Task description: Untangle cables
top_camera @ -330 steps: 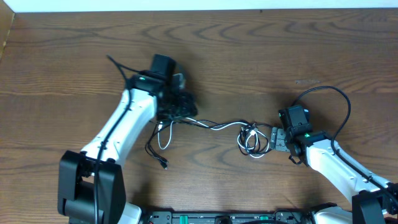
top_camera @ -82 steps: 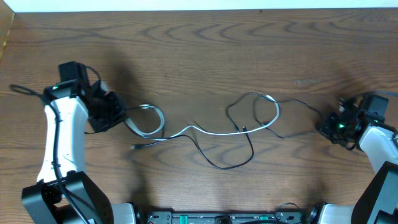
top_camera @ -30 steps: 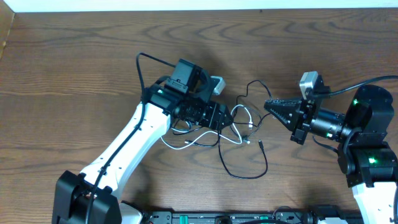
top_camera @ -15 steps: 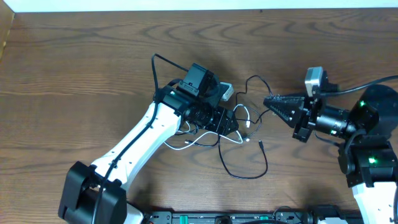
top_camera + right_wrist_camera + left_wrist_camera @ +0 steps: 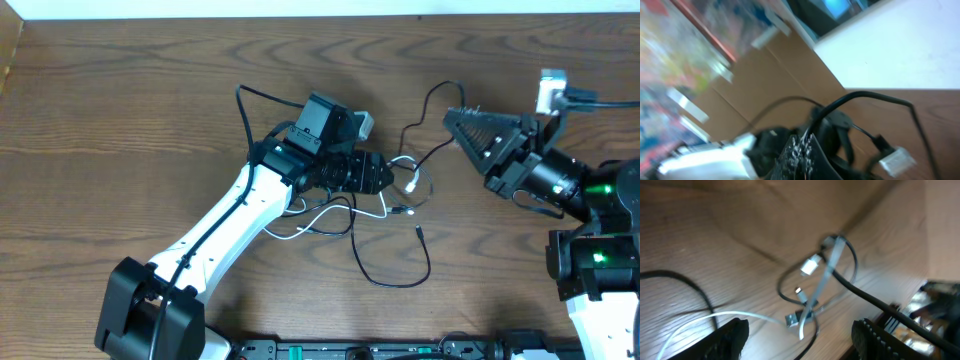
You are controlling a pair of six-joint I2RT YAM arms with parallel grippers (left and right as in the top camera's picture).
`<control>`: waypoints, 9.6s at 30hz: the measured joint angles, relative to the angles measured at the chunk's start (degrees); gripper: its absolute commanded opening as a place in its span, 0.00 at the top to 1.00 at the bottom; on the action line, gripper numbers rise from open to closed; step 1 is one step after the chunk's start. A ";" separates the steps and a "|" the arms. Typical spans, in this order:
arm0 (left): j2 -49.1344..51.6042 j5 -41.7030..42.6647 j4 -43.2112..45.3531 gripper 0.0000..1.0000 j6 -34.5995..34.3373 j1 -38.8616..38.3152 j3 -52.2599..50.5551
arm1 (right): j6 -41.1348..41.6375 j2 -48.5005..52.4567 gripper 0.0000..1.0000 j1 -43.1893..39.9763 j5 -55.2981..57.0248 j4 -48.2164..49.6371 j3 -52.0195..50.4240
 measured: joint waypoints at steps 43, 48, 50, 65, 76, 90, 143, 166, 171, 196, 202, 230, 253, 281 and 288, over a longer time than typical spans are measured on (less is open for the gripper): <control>0.00 -13.66 -11.10 0.92 -4.81 -3.91 -0.07 | 11.74 0.13 0.99 -0.02 1.49 -3.98 0.52; 0.00 -24.76 -19.63 0.92 -4.42 -3.45 -0.09 | 0.13 1.51 0.99 -1.14 5.33 -25.18 0.52; 0.00 -28.39 -21.42 0.92 -4.42 -2.54 -0.09 | -4.90 2.45 0.99 -2.34 8.87 -33.00 0.48; 0.00 -35.06 -25.00 0.92 -4.37 10.97 -0.09 | -19.61 11.87 0.99 -12.35 61.07 -65.44 0.48; 0.00 -34.38 -25.51 0.92 -4.37 12.39 -0.09 | -20.44 25.46 0.99 -16.09 70.55 -65.00 0.48; 0.00 -29.55 -24.30 0.92 -4.39 12.39 -0.09 | -21.90 29.00 0.99 -16.11 70.27 -54.51 0.50; 0.00 -28.15 -24.06 0.92 -4.39 11.96 -0.09 | -30.16 27.52 0.63 -44.57 43.69 -51.91 24.24; 0.00 -27.80 -24.04 0.92 -4.39 11.96 -0.09 | -57.37 48.59 0.50 -13.73 44.87 -59.01 22.16; 0.00 -27.61 -24.04 0.92 -4.39 11.96 -0.09 | -51.78 52.50 0.59 -11.06 51.06 -58.97 22.14; 0.00 -27.26 -24.09 0.92 -4.39 11.96 -0.09 | -24.35 57.51 0.64 -2.75 68.26 -56.54 22.10; 0.00 -27.26 -24.09 0.92 -4.39 11.96 -0.09 | -23.54 57.55 0.64 -2.75 68.76 -56.33 22.10; 0.00 -27.23 -24.20 0.92 -4.39 11.96 -0.09 | -25.44 57.29 0.99 -2.73 69.51 -49.35 17.20; 0.00 -27.06 -25.29 0.92 -4.39 11.72 -0.09 | -23.15 30.49 0.53 -29.14 82.64 -46.14 20.57; 0.00 -20.79 -19.82 0.93 -2.19 11.69 -0.09 | -22.99 35.26 0.26 -27.04 50.97 -60.43 20.57; -0.24 -10.10 -10.86 0.92 3.06 9.79 -0.09 | -36.17 35.76 0.20 -15.58 37.33 -64.17 20.57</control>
